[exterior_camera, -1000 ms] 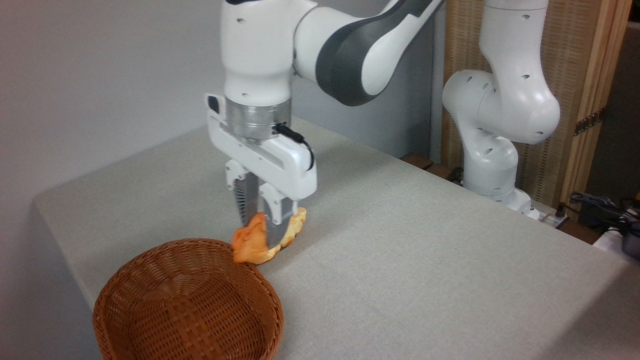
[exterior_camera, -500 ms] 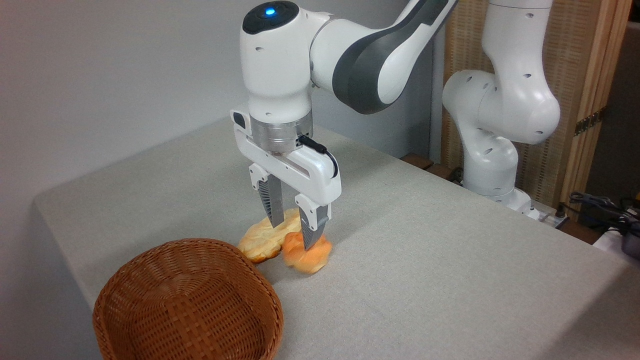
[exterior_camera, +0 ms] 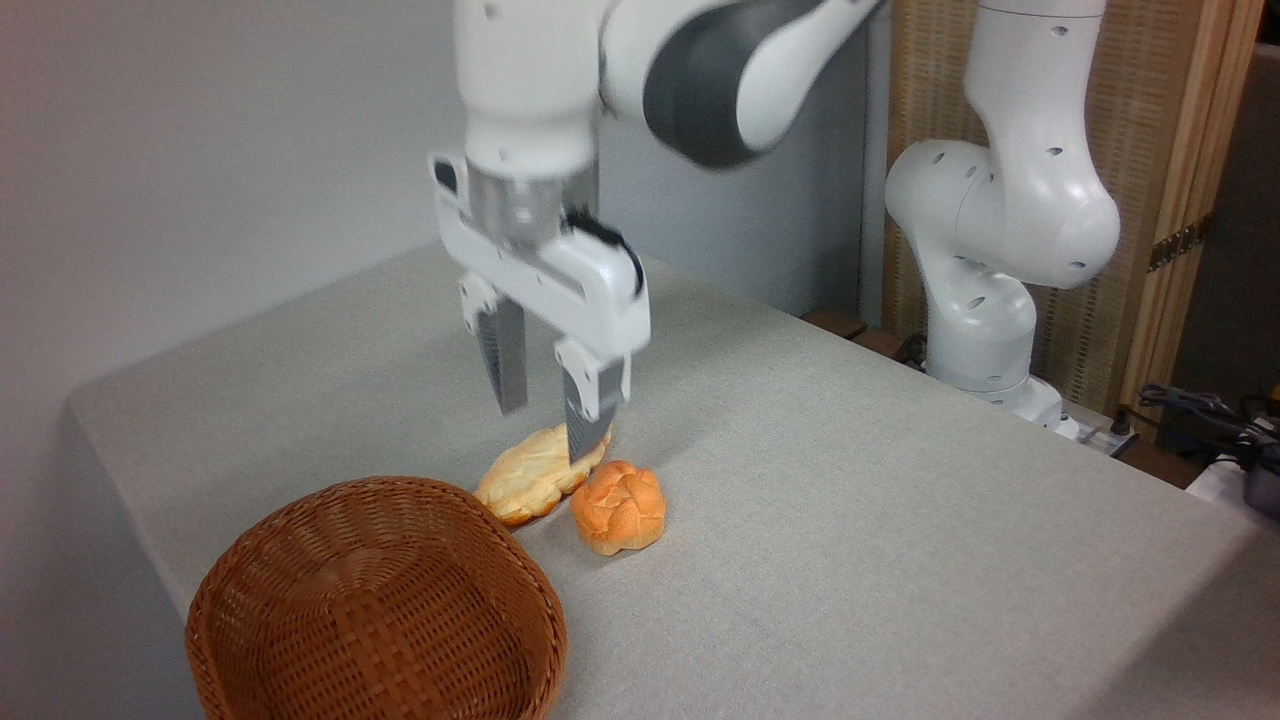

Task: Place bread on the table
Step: 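Open the gripper and raise it away from the roll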

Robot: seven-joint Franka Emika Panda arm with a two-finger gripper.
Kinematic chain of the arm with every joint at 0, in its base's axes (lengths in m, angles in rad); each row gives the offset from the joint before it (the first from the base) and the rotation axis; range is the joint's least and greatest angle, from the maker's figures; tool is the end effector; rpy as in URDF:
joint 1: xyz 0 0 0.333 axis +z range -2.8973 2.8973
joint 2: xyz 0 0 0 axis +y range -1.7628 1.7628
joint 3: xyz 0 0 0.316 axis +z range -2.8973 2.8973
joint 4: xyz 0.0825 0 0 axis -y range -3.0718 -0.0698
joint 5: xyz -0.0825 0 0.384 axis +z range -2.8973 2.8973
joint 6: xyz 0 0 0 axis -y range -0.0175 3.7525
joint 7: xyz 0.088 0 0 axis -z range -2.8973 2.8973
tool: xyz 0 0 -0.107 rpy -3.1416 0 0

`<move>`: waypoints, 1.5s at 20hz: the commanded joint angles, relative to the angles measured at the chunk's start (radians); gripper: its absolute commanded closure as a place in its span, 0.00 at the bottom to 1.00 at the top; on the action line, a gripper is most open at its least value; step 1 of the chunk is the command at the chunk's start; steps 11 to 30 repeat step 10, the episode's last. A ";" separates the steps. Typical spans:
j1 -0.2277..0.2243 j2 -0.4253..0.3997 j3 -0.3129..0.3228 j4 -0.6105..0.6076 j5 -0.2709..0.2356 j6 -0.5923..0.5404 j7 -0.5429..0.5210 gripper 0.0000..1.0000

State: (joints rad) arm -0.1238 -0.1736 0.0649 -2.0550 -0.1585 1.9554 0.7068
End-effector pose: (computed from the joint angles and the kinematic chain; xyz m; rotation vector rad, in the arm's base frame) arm 0.5121 -0.0391 0.5202 2.8189 -1.0483 0.1814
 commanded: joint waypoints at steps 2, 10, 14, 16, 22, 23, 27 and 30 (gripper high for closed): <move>-0.004 -0.001 -0.020 0.134 0.031 -0.156 0.006 0.00; -0.002 0.017 -0.011 0.151 0.117 -0.219 0.013 0.00; -0.002 0.017 -0.011 0.151 0.117 -0.219 0.013 0.00; -0.002 0.017 -0.011 0.151 0.117 -0.219 0.013 0.00; -0.002 0.017 -0.011 0.151 0.117 -0.219 0.013 0.00; -0.002 0.017 -0.011 0.151 0.117 -0.219 0.013 0.00; -0.002 0.017 -0.011 0.151 0.117 -0.219 0.013 0.00; -0.002 0.017 -0.011 0.151 0.117 -0.219 0.013 0.00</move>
